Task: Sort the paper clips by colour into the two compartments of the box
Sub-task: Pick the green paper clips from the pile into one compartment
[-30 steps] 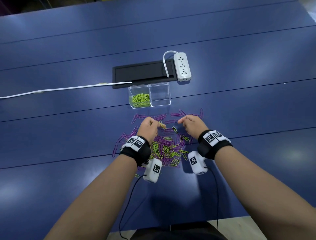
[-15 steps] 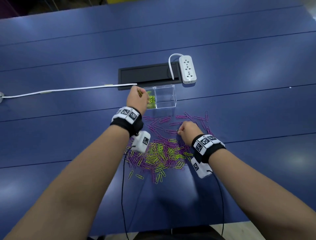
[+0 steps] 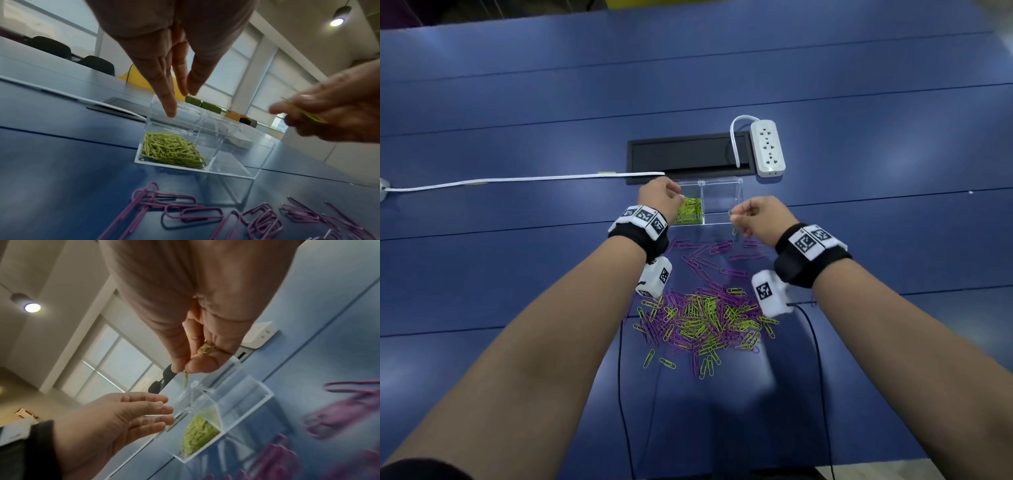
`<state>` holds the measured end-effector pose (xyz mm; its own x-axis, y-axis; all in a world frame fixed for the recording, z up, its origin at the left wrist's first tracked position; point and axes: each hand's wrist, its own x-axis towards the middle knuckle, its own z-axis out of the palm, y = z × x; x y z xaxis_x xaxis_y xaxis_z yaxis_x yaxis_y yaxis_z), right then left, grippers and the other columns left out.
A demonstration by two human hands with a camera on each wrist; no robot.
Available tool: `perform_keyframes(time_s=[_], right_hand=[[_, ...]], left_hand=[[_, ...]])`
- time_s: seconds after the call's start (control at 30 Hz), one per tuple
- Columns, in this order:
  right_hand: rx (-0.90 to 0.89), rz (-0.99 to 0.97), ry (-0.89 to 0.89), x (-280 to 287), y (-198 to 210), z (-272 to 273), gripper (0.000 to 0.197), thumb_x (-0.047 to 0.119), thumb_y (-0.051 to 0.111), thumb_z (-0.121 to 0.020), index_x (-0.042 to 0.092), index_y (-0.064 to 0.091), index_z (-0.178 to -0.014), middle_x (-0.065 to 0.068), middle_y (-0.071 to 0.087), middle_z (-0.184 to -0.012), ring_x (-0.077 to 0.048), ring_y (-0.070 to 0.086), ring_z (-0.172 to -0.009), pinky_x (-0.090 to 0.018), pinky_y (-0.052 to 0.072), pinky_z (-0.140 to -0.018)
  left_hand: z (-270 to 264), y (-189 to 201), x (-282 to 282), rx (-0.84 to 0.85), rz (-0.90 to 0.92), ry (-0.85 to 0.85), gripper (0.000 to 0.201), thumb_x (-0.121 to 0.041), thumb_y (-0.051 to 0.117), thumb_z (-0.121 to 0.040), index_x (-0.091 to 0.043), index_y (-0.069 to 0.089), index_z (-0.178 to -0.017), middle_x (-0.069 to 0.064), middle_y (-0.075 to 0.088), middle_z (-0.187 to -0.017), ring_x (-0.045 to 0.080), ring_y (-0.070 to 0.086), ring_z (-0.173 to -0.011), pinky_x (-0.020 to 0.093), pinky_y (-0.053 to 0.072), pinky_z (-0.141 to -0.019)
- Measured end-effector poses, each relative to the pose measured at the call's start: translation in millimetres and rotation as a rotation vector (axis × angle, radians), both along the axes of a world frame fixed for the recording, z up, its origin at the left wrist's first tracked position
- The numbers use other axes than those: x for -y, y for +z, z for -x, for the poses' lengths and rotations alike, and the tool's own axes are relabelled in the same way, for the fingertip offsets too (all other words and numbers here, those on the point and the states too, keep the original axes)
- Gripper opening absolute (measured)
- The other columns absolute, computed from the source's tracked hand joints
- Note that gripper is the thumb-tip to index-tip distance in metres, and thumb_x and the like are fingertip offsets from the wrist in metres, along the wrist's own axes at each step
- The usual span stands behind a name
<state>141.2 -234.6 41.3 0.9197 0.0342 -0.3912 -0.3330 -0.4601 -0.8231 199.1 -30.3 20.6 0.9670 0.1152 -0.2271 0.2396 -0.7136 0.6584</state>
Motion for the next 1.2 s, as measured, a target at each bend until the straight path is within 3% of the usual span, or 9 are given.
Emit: perform_keyframes(time_s=[0.13,0.2,0.33,0.5,0.6,0.73,0.93,1.07,1.2], right_hand=[[0.087,0.046,0.06,-36,8,-40,0.009,0.01,0.061,-0.088,0.013,0.062,-0.08,-0.002,0.058,-0.065,-0.008,0.052,-0.048,-0.019,0.048,-0.054],[0.156,0.164,0.105,-56,4,-58,0.015,0.011,0.061,-0.086,0.018,0.062,-0.073,0.004,0.058,-0.064,-0.008,0.054,-0.054,-0.024,0.049,-0.064],[0.206,0.395,0.291,-85,-5,-73,0.017,0.008,0.055,-0.085,0.013,0.07,-0.09,-0.003,0.07,-0.097,-0.021,0.063,-0.093,-0.027,0.048,-0.085],[0.22,0.424,0.426,-91,-6,-68,0.032,0.005,0.051,-0.084,0.017,0.067,-0.109,-0.005,0.066,-0.115,-0.02,0.061,-0.107,-0.027,0.046,-0.095],[0.232,0.337,0.352,-75,3,-59,0.033,0.003,0.05,-0.085,0.017,0.068,-0.109,-0.004,0.068,-0.111,-0.018,0.062,-0.102,-0.029,0.048,-0.095],[0.226,0.206,0.18,-26,13,-22,0.021,0.006,0.056,-0.086,0.011,0.069,-0.102,-0.004,0.069,-0.096,-0.011,0.06,-0.084,-0.022,0.047,-0.082],[0.012,0.47,0.24,51,-22,73,0.013,0.01,0.061,-0.082,0.014,0.073,-0.085,-0.002,0.071,-0.09,-0.011,0.059,-0.078,-0.019,0.044,-0.08],[-0.024,0.523,0.285,61,-48,109,0.014,0.016,0.065,-0.082,0.013,0.069,-0.096,0.0,0.059,-0.087,-0.015,0.056,-0.08,-0.033,0.051,-0.085],[0.098,0.559,0.28,59,-65,115,0.019,0.02,0.064,-0.083,0.013,0.067,-0.101,-0.005,0.055,-0.098,-0.022,0.055,-0.097,-0.034,0.048,-0.086]], left_hand=[[19,11,-8,0.103,0.035,0.041,0.019,-0.008,0.052,-0.09,-0.013,0.067,-0.1,0.003,0.068,-0.102,0.008,0.056,-0.083,0.014,0.041,-0.077],[36,11,-12,0.131,0.094,0.087,0.018,-0.007,0.051,-0.091,-0.014,0.067,-0.097,0.002,0.068,-0.1,0.009,0.058,-0.083,0.012,0.04,-0.076],[85,-1,-8,0.058,0.137,0.064,0.015,-0.01,0.052,-0.09,-0.018,0.065,-0.091,-0.001,0.067,-0.094,0.013,0.061,-0.081,0.02,0.046,-0.074],[130,-18,16,-0.092,0.073,-0.241,0.019,-0.007,0.05,-0.086,-0.018,0.064,-0.091,-0.002,0.058,-0.086,0.015,0.055,-0.073,0.025,0.049,-0.071],[142,-24,36,-0.104,0.01,-0.419,0.019,-0.009,0.051,-0.088,-0.017,0.067,-0.095,0.001,0.059,-0.096,0.019,0.058,-0.083,0.032,0.052,-0.078],[145,-34,54,-0.102,-0.087,-0.606,0.019,-0.012,0.05,-0.09,-0.015,0.068,-0.097,0.005,0.057,-0.102,0.024,0.056,-0.099,0.039,0.05,-0.085],[138,-46,65,-0.109,-0.209,-0.663,0.019,-0.025,0.057,-0.091,-0.015,0.065,-0.106,0.004,0.055,-0.108,0.024,0.05,-0.112,0.041,0.045,-0.096],[136,-46,66,-0.08,-0.281,-0.725,0.022,-0.027,0.055,-0.093,-0.015,0.064,-0.109,0.005,0.053,-0.112,0.024,0.047,-0.114,0.04,0.044,-0.097],[127,-45,68,-0.084,-0.285,-0.725,0.016,-0.024,0.06,-0.09,-0.015,0.063,-0.103,0.007,0.054,-0.11,0.026,0.047,-0.112,0.039,0.042,-0.098]])
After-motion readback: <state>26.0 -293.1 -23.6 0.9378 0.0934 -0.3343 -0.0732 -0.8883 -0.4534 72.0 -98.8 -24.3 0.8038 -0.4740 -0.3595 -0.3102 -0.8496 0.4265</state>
